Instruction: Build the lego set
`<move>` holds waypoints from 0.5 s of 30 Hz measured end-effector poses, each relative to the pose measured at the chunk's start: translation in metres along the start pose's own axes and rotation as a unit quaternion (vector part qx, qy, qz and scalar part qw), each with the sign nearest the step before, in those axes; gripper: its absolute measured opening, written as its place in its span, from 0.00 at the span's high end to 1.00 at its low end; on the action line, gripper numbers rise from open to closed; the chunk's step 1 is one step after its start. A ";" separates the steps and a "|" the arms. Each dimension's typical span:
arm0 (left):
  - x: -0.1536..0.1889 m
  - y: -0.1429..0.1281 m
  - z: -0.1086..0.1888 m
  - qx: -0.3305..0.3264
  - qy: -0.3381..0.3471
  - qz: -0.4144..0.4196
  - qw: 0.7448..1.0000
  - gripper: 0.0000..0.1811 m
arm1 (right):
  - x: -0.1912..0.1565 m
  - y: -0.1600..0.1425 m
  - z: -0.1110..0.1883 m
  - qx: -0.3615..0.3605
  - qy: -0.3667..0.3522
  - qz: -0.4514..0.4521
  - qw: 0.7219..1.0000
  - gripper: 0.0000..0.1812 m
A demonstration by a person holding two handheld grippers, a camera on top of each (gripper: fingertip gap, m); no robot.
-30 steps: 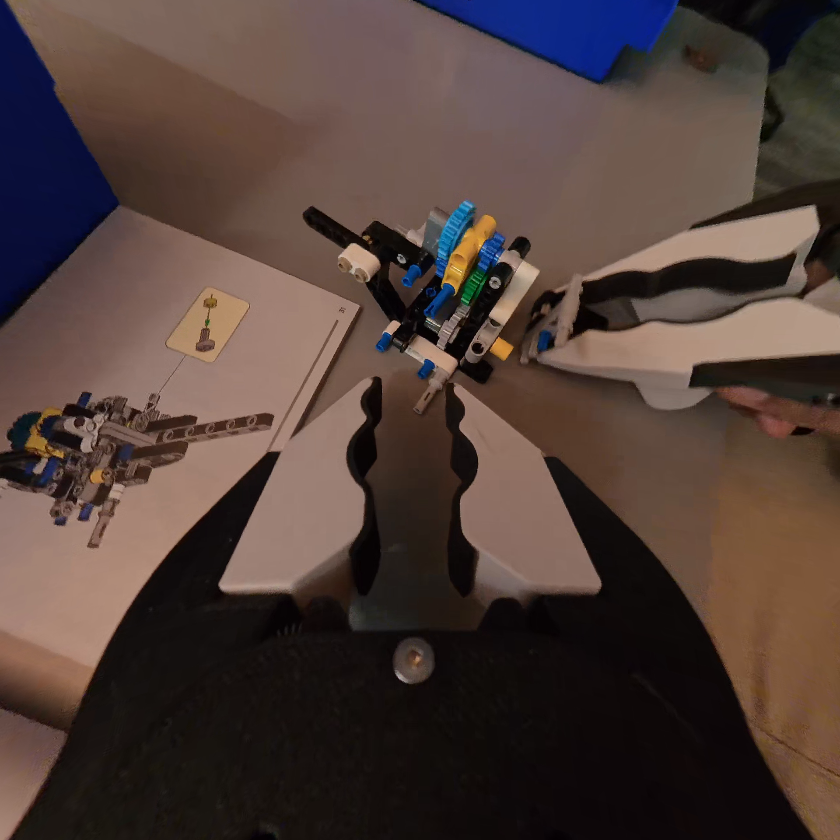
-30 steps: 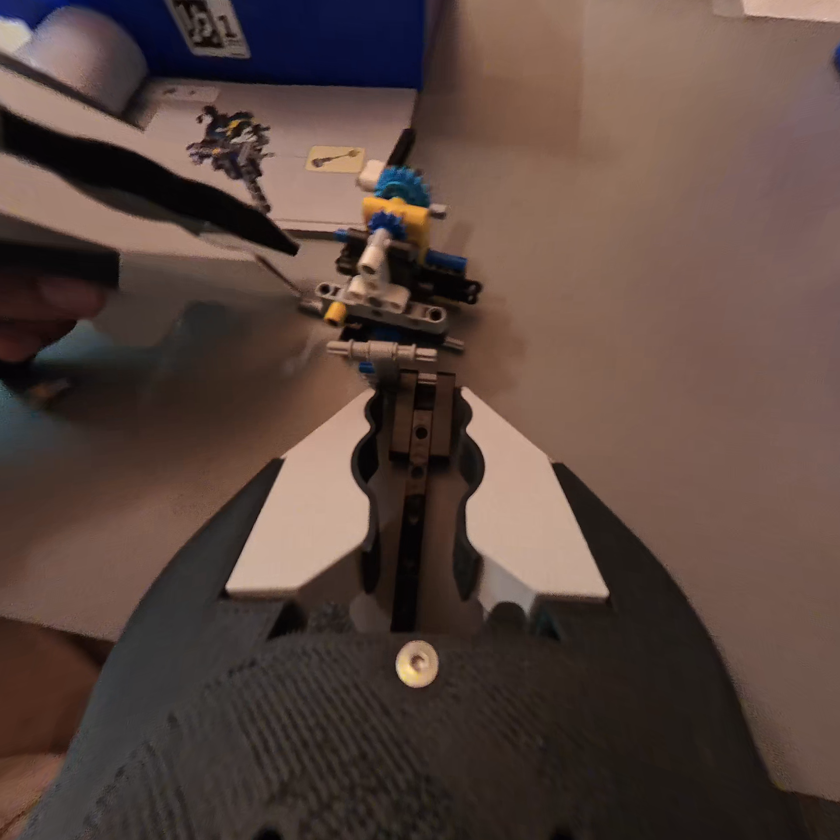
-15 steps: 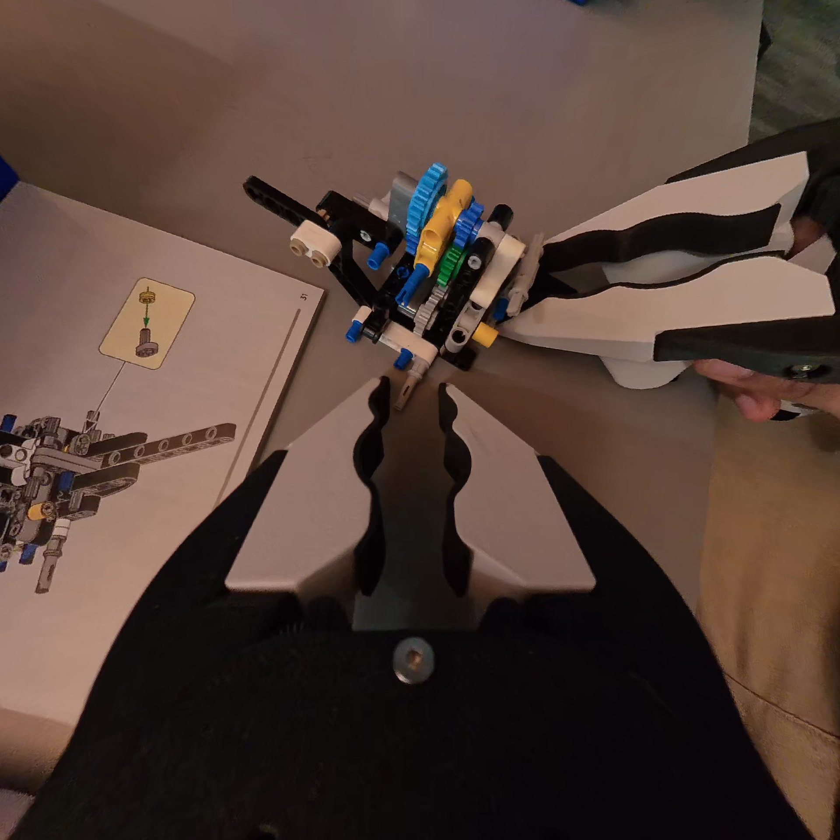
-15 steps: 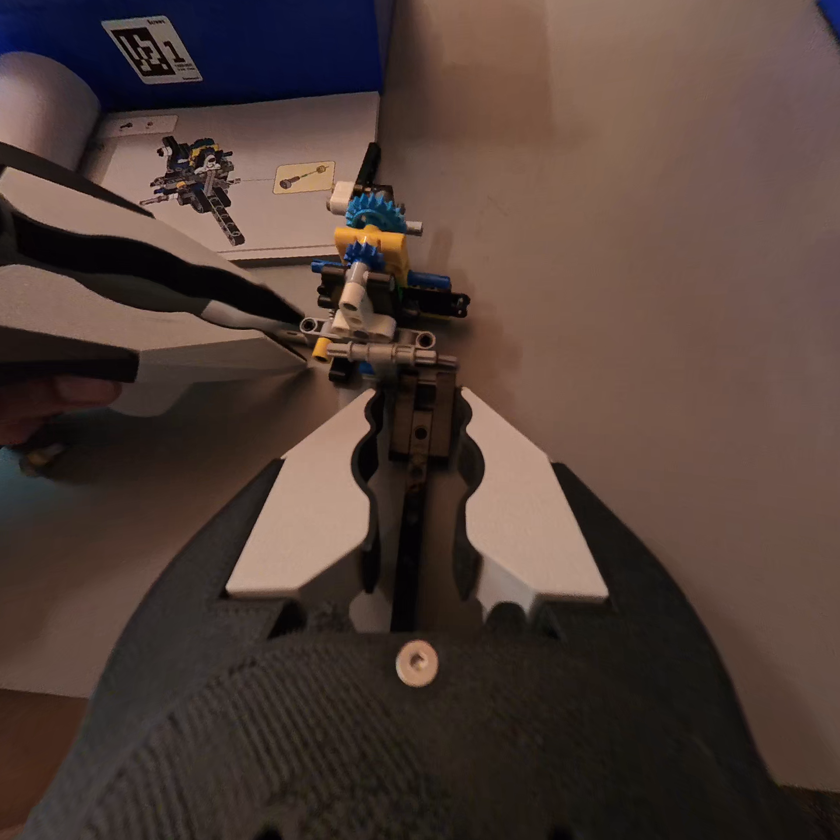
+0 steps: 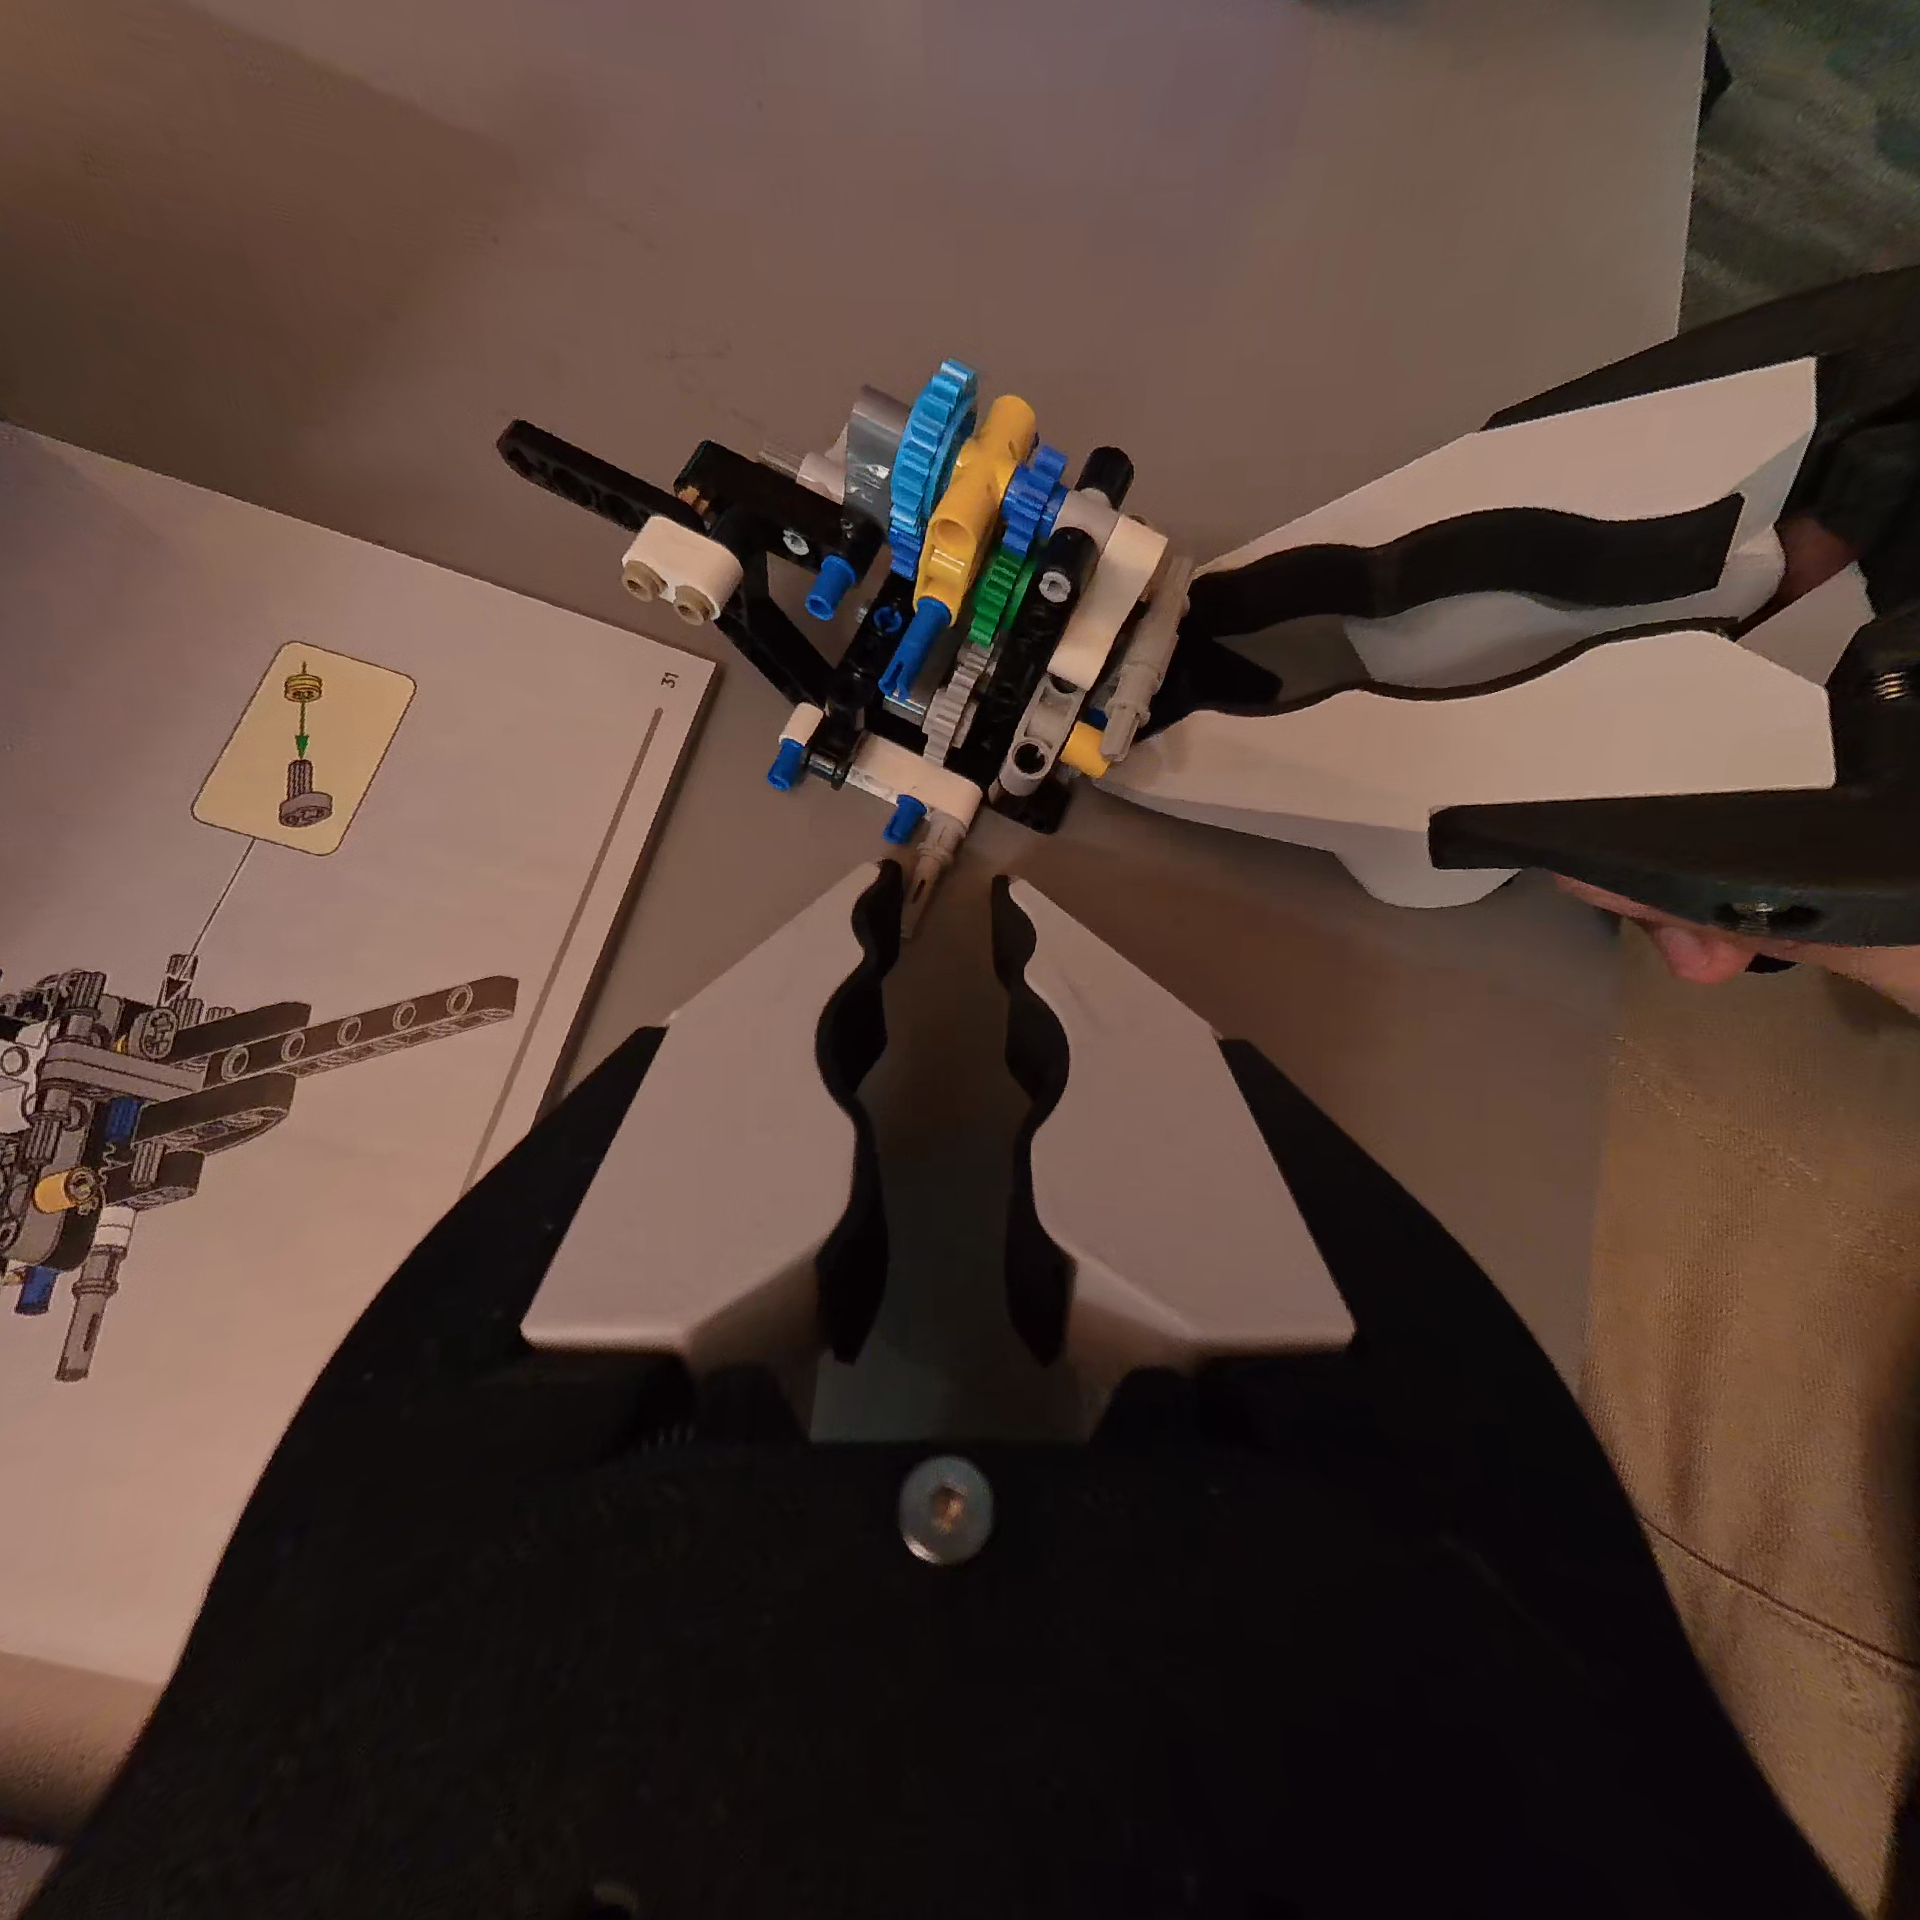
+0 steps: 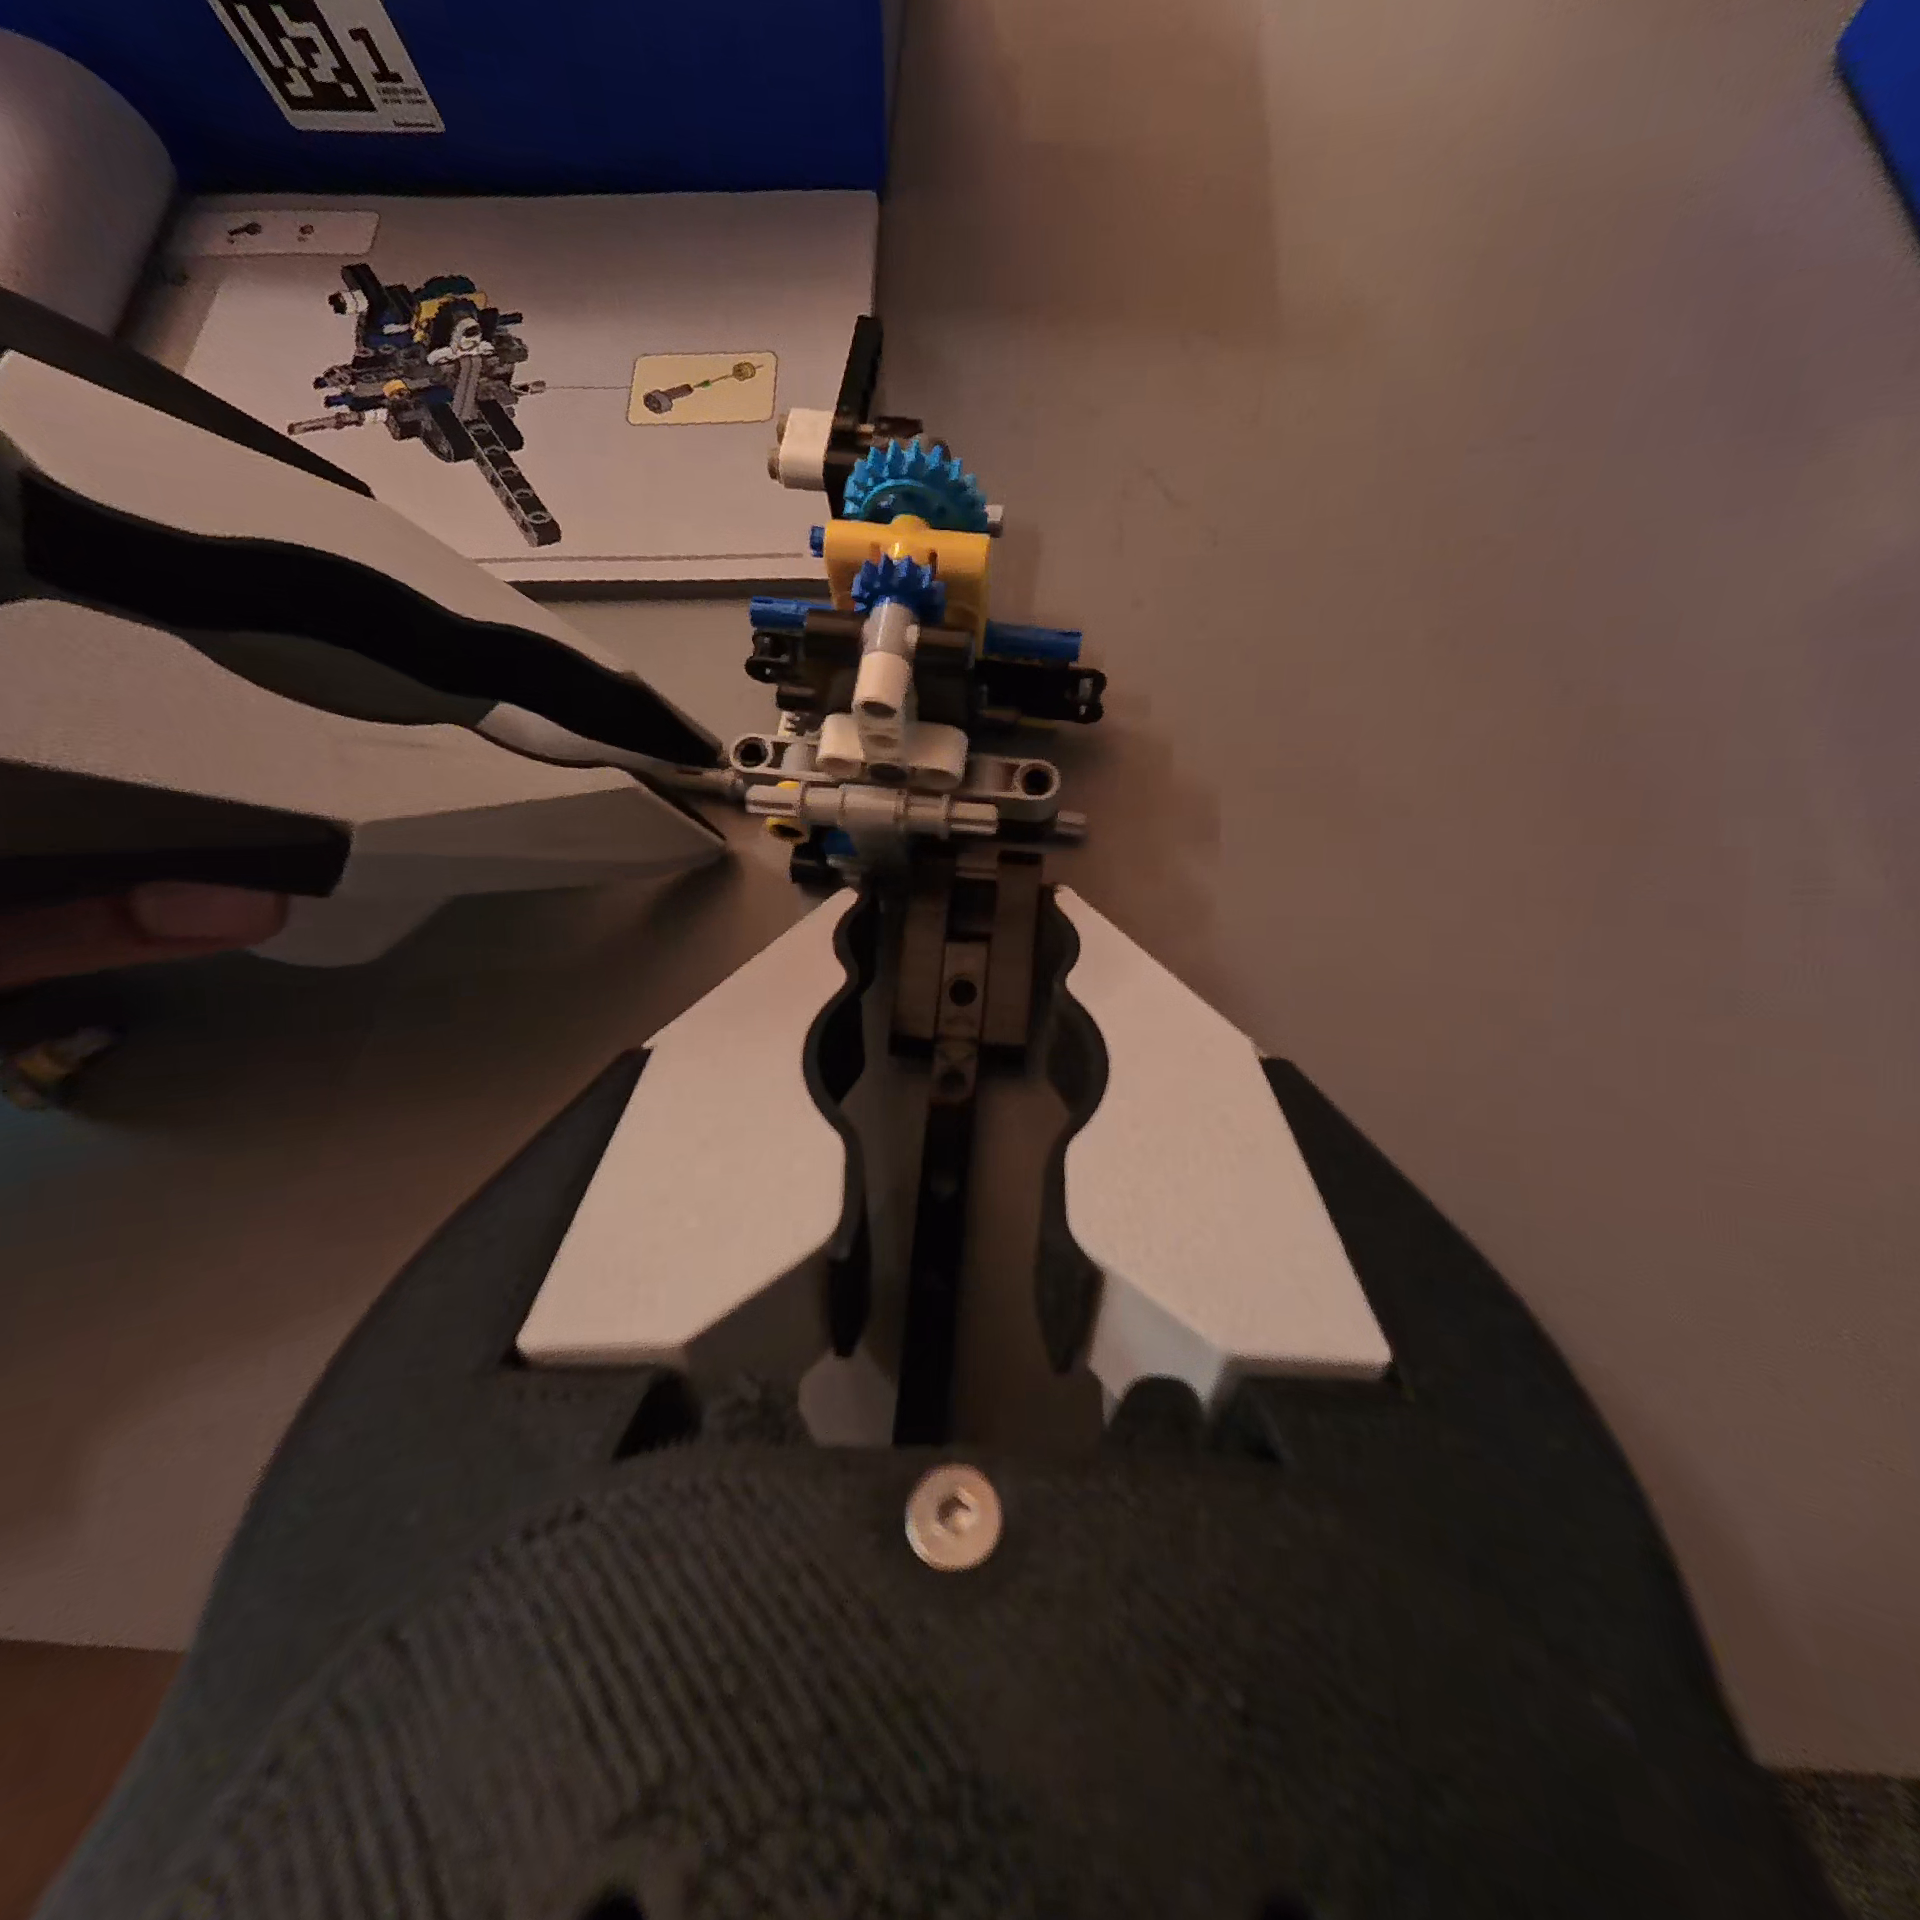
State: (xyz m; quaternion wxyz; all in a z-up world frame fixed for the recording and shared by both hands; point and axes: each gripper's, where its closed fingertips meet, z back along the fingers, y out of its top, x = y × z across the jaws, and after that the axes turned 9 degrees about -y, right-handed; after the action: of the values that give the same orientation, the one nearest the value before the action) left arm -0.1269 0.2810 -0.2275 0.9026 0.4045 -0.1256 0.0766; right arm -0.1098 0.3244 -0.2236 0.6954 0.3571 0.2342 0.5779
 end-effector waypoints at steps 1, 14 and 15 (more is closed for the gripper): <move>0.000 0.000 0.000 0.000 0.000 0.000 1.000 0.92 | -0.001 0.000 0.000 0.000 0.001 0.000 1.000 0.84; 0.000 0.000 0.000 0.001 -0.003 0.004 1.000 0.92 | -0.003 0.001 0.000 0.000 0.010 -0.005 1.000 0.84; 0.000 0.000 0.000 0.001 -0.003 0.004 1.000 0.92 | -0.003 0.001 0.000 0.001 0.011 -0.005 1.000 0.84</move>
State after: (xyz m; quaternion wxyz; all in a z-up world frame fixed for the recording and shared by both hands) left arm -0.1269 0.2810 -0.2276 0.9015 0.4051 -0.1301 0.0788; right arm -0.1112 0.3219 -0.2235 0.6957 0.3499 0.2440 0.5779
